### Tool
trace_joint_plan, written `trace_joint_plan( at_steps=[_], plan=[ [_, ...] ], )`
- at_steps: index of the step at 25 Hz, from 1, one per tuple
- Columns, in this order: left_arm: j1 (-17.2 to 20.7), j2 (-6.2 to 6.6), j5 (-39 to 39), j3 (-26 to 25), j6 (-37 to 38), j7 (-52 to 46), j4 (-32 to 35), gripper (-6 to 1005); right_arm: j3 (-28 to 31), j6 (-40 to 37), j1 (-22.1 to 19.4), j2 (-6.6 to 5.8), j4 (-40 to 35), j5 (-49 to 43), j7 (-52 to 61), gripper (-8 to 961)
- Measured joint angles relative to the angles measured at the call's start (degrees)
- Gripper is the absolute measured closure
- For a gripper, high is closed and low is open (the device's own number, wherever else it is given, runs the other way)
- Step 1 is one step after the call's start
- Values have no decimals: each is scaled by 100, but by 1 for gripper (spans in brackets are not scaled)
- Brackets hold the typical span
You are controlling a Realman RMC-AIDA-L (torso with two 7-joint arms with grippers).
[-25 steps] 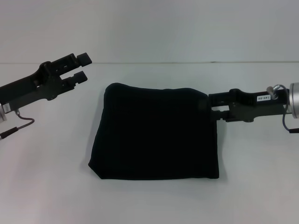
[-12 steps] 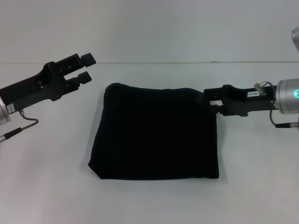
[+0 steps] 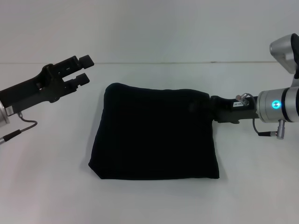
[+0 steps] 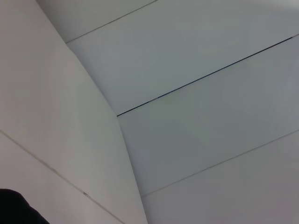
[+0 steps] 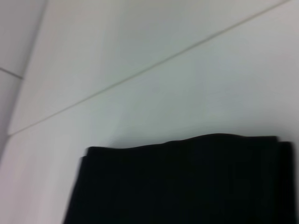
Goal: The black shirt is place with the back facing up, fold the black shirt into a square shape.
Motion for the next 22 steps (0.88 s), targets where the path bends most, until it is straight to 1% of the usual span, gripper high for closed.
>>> trace_joint_plan(
  at_steps=[3, 6, 10, 13, 15, 17, 19, 22],
  plan=[
    [12, 0, 0, -2, 2, 0, 0, 246, -32, -32, -47, -41, -15, 45, 27, 255],
    [17, 0, -2, -4, 22, 0, 0, 246, 62, -443, -149, -87, -336, 128, 15, 255],
    [38, -7, -55, -4, 52, -4, 0, 247, 270, -957, -273, -178, -711, 136, 27, 254],
    [50, -18, -59, -4, 59, -21, -5, 247, 311, -1060, -312, -245, -709, 126, 18, 254],
    [49, -23, -61, 1, 60, -30, -7, 247, 295, -1063, -317, -257, -659, 95, -25, 253],
    [38, -23, -62, 30, 71, -5, -8, 247, 312, -1108, -361, -223, -703, 108, -378, 252],
    [33, -5, -54, 107, 149, 161, 7, 247, 387, -1300, -506, -151, -894, 342, -1113, 253],
    [73, 75, 9, 266, 474, 854, 32, 247, 585, -1625, -1030, 34, -1248, 1039, -2979, 254]
  ],
)
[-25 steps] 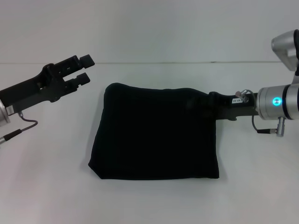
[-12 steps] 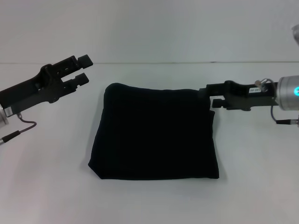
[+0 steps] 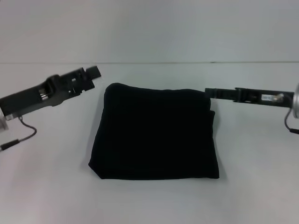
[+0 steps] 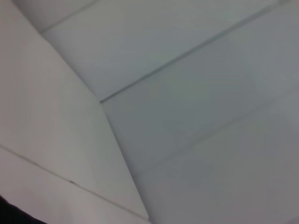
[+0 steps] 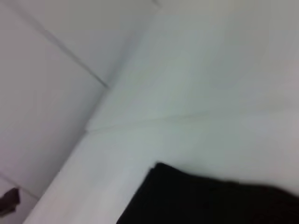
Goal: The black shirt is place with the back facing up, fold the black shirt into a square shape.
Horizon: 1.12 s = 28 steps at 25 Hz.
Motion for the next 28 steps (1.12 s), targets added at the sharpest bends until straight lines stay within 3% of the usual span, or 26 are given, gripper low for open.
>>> trace_joint_plan(
  at_steps=[4, 8, 12, 15, 19, 23, 28],
  plan=[
    [166, 46, 187, 75, 235, 1194, 150, 246, 59, -392, -732, 209, -102, 812, -2553, 252],
    [302, -22, 207, 129, 308, 2218, 229, 246, 75, -802, -1273, 292, -67, 1433, -3951, 253],
    [387, -169, 216, 686, 374, 3501, 231, 245, 99, -1045, -1537, 269, -50, 1567, -4338, 254],
    [388, -212, 219, 975, 251, 3751, 237, 244, 58, -1158, -1612, 234, -55, 1351, -4558, 254],
    [320, -231, 367, 1485, 199, 3578, 431, 242, 70, -1561, -1590, 190, -95, 969, -4554, 254],
    [323, -338, 692, 1900, 178, 3027, 1170, 241, 91, -1803, -1569, 120, -202, 832, -4323, 254],
    [395, -445, 565, 1875, 67, 2946, 1750, 238, 71, -1852, -1576, 31, -253, 826, -4185, 254]
  ],
)
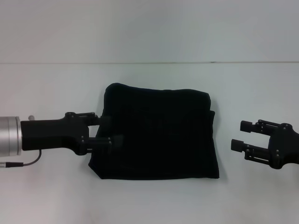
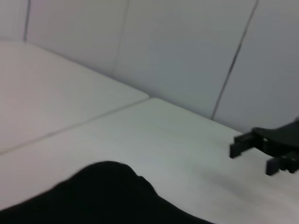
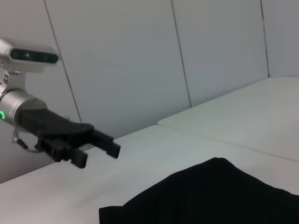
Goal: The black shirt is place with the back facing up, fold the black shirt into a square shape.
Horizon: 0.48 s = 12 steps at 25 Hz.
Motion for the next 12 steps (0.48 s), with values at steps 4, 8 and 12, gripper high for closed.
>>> trace_joint_plan(
  at_steps=[4, 8, 12],
  plan=[
    [10, -47, 50, 243, -280, 33, 8, 237, -22, 53, 9, -6, 29, -33, -7, 254],
    [39, -83, 89, 521, -461, 40, 24, 236, -1, 110, 59, 28, 24, -271, -5, 254],
    [20, -86, 89, 552, -521, 42, -3, 235, -26, 127, 134, 44, 54, -449, -5, 254]
  ],
)
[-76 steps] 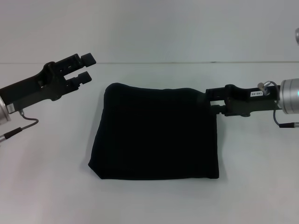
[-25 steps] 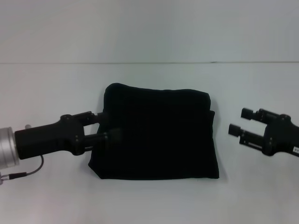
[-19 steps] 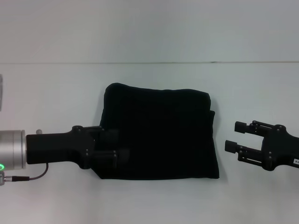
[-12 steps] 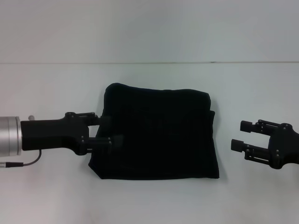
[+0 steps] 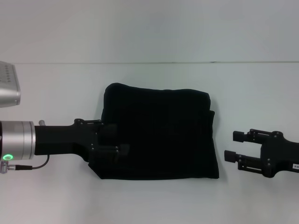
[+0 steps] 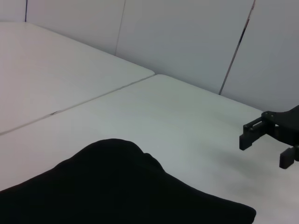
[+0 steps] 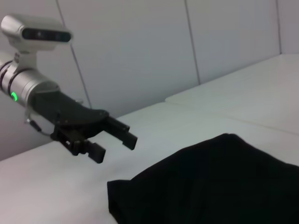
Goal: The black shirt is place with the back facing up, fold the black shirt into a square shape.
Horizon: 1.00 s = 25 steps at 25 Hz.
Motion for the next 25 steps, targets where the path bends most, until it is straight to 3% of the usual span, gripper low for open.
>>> trace_joint_plan(
  at_steps=[6, 25],
  plan=[
    [24, 3, 9, 117, -86, -2, -29, 236, 0, -48, 54, 49, 3, -144, 0, 254],
    [35, -1, 130, 116, -98, -3, -22, 236, 6, -155, 34, 50, 2, -148, -6, 254]
  ],
)
